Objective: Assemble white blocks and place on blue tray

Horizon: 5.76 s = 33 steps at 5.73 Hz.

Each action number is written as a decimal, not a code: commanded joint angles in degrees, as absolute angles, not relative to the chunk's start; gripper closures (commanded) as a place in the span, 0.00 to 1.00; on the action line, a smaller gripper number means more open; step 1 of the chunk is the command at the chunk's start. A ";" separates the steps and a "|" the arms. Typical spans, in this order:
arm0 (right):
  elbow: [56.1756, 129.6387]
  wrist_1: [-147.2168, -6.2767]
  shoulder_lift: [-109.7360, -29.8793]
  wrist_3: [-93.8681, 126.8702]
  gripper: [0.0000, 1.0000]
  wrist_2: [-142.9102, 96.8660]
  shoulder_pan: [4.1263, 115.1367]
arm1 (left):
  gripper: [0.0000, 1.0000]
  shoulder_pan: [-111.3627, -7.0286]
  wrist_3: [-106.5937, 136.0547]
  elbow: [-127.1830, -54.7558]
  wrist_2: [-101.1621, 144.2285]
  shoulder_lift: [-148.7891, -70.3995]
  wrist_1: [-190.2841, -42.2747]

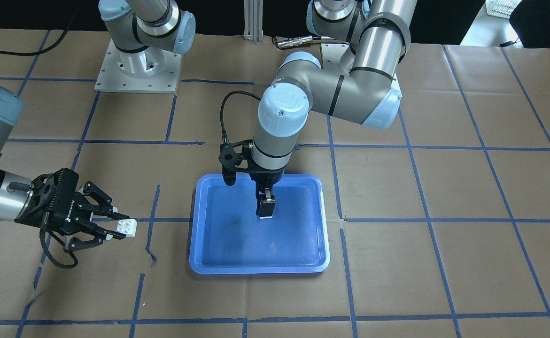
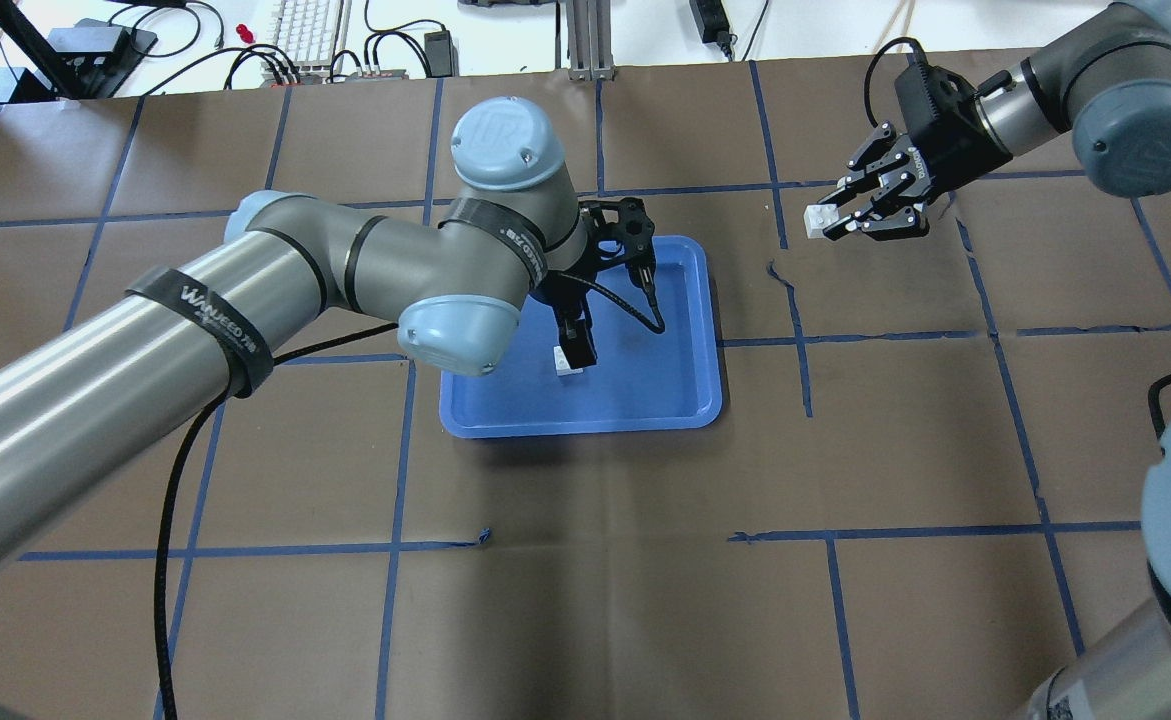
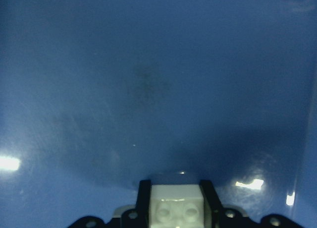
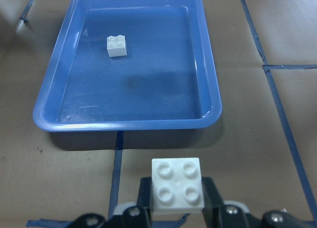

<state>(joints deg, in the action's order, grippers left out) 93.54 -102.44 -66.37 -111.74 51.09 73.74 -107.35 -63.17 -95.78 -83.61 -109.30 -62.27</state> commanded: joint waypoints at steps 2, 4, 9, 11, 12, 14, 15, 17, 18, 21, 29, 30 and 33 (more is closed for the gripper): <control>98.95 -119.81 -66.80 -95.96 0.74 50.98 84.51 | 0.02 -101.69 -56.05 -84.04 -83.84 -96.18 -96.45; 103.16 -137.29 -64.70 -80.66 0.75 50.98 91.29 | 0.01 -99.51 -29.75 -85.34 -86.55 -93.69 -93.89; 112.59 -155.83 -58.45 -76.20 0.75 47.37 94.65 | 0.01 -92.81 -0.97 -86.22 -92.56 -93.25 -89.74; 113.73 -155.92 -58.54 -76.20 0.75 47.46 94.75 | 0.01 -92.55 -1.05 -86.22 -91.94 -93.08 -89.74; 113.73 -155.92 -58.54 -76.11 0.75 47.46 95.53 | 0.01 -92.37 -1.05 -85.96 -91.41 -92.82 -89.30; 113.73 -156.01 -58.45 -75.94 0.75 47.29 96.06 | 0.01 -92.37 -0.97 -86.05 -91.49 -92.81 -88.24; 113.73 -156.01 -58.45 -75.94 0.75 47.29 96.06 | 0.01 -92.46 -0.97 -86.13 -91.49 -92.81 -88.24; 113.73 -155.92 -58.10 -75.85 0.74 47.29 96.06 | 0.01 -92.37 -0.88 -86.04 -91.49 -92.81 -87.98; 113.73 -155.83 -58.10 -75.85 0.74 47.29 96.06 | 0.01 -92.37 -0.88 -86.13 -91.67 -92.73 -87.98; 113.82 -155.74 -58.10 -75.07 0.74 47.63 96.06 | 0.01 -91.67 -1.14 -86.05 -91.58 -92.72 -87.98; 114.70 -155.83 -58.18 -74.97 0.68 47.55 96.59 | 0.01 -91.76 -1.05 -86.13 -92.11 -92.11 -87.98; 114.70 -155.83 -58.18 -74.97 0.68 47.55 96.59 | 0.01 -91.58 -1.05 -86.13 -91.59 -92.11 -87.98; 114.70 -155.83 -58.10 -74.97 0.52 47.46 96.59 | 0.01 -91.67 -1.05 -86.13 -92.02 -92.11 -87.98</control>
